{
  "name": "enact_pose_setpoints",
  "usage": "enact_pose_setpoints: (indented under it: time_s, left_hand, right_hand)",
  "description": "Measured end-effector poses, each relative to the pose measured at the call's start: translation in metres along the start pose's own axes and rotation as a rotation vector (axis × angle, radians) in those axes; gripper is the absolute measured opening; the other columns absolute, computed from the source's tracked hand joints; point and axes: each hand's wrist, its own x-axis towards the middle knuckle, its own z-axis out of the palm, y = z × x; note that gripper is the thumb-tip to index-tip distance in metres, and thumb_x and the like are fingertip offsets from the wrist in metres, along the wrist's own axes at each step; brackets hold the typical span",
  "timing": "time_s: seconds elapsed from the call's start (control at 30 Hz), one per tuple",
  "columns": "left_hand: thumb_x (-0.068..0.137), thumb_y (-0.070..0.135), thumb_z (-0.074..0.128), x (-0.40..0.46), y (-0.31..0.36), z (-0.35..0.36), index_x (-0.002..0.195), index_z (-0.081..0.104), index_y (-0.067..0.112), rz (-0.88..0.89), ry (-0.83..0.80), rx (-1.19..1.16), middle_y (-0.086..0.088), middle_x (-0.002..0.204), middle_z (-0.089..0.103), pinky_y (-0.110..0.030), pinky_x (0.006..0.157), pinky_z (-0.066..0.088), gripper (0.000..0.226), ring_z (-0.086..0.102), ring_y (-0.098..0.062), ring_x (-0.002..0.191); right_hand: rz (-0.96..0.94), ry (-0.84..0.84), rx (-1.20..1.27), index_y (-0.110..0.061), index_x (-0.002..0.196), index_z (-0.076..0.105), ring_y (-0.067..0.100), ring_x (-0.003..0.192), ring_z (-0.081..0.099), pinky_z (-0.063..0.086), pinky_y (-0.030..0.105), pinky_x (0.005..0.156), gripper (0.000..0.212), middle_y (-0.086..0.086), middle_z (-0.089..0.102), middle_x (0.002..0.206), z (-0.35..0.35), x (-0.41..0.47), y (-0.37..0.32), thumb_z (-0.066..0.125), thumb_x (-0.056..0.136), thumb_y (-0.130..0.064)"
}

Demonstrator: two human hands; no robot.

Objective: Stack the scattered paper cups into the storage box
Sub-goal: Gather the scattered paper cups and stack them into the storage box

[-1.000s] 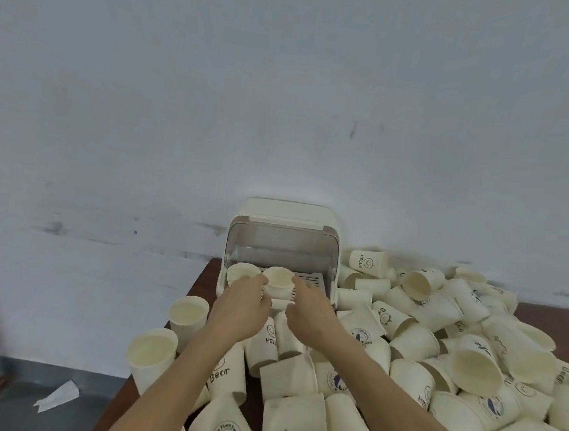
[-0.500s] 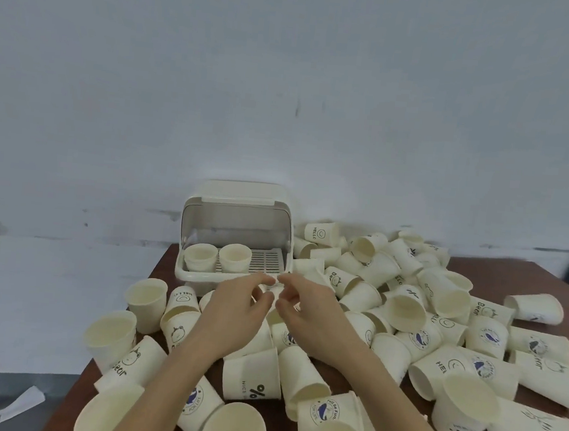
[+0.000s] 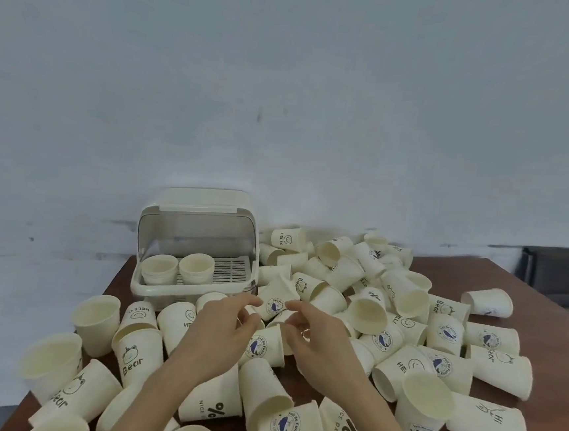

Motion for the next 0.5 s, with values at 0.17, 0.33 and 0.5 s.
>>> enact_pose_setpoints:
  time_s: [0.17,0.33,0.5]
  left_hand:
    - [0.096,0.03,0.051,0.006,0.006,0.005,0.123,0.059,0.034,0.01,-0.042,0.048,0.014,0.083,0.063,-0.017,0.071,0.042,0.028,0.058,0.001,0.078]
    - [0.097,0.031,0.048,0.026,0.015,0.014,0.125,0.057,0.034,0.024,-0.097,0.15,0.013,0.088,0.067,-0.028,0.08,0.048,0.03,0.06,-0.004,0.083]
    - [0.097,0.029,0.042,0.066,0.017,0.034,0.137,0.046,0.031,0.024,-0.193,0.331,0.0,0.111,0.066,-0.037,0.085,0.051,0.04,0.06,-0.019,0.098]
  right_hand:
    - [0.039,0.006,0.012,-0.026,0.129,0.055,0.001,0.094,0.057,0.046,0.02,0.087,0.036,-0.016,0.066,0.094,-0.005,-0.004,0.011,0.052,0.093,-0.024]
    - [0.069,0.029,0.007,-0.024,0.127,0.056,0.0,0.094,0.057,0.044,0.013,0.083,0.035,-0.015,0.065,0.093,-0.013,-0.007,0.023,0.052,0.093,-0.021]
    - [0.1,0.04,0.003,-0.021,0.128,0.055,0.002,0.089,0.059,0.045,0.013,0.079,0.036,-0.011,0.066,0.094,-0.026,-0.011,0.029,0.052,0.092,-0.016]
